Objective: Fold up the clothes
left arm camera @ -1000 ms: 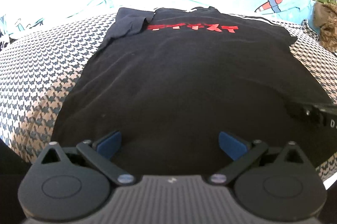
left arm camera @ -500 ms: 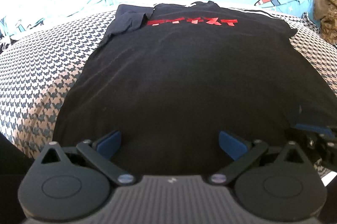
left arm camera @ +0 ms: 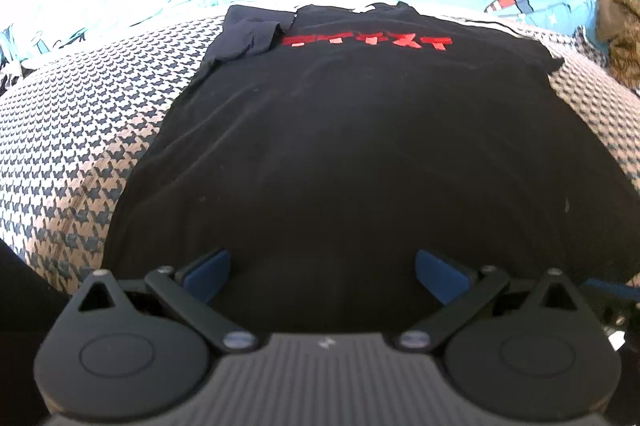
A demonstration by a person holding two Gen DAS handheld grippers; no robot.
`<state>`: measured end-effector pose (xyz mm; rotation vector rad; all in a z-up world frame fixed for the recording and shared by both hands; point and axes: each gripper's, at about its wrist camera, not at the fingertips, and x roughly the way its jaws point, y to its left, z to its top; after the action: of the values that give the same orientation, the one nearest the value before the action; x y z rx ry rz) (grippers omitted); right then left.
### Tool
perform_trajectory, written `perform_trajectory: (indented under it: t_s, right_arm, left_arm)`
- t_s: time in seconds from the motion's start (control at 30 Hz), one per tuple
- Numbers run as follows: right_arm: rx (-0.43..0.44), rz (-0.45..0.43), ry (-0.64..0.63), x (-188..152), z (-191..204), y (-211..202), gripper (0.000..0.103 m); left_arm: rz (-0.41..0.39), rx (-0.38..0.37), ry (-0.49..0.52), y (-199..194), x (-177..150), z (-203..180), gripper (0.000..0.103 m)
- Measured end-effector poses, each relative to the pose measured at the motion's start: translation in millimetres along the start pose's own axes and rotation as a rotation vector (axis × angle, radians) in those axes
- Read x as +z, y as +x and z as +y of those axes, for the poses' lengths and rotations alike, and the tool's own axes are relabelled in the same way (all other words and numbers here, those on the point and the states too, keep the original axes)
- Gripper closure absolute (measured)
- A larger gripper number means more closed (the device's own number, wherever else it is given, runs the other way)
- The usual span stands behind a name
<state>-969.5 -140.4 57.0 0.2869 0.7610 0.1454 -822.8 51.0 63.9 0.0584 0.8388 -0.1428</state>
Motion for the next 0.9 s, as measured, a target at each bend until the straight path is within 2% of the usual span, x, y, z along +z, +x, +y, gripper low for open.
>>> perform_trajectory:
  t_s: [0.27,0.37,0.5,0.9]
  right_arm:
    - [-0.101,-0.147,0.001,6.7,-2.6,-8.1,0.089]
    - [-0.148,-0.137,0.036,7.6,-8.4,-3.5,0.088]
    - [-0.168,-0.114,0.093,7.4,-17.9,-0.8,0.088]
    - [-0.176,-0.067,0.109,5.5,-21.8,1.8,0.087]
  left_arm:
    - [-0.017,0.015,-0.025,8.1,7.4,4.3,0.000]
    - [-0.015,0.026,-0.003,9.5,6.0,1.9,0.000]
    - [-0.011,0.035,0.018,9.4,3.1,-0.8,0.000]
    - [0.024,0.031,0.047,5.1,-1.7,-0.9,0.000]
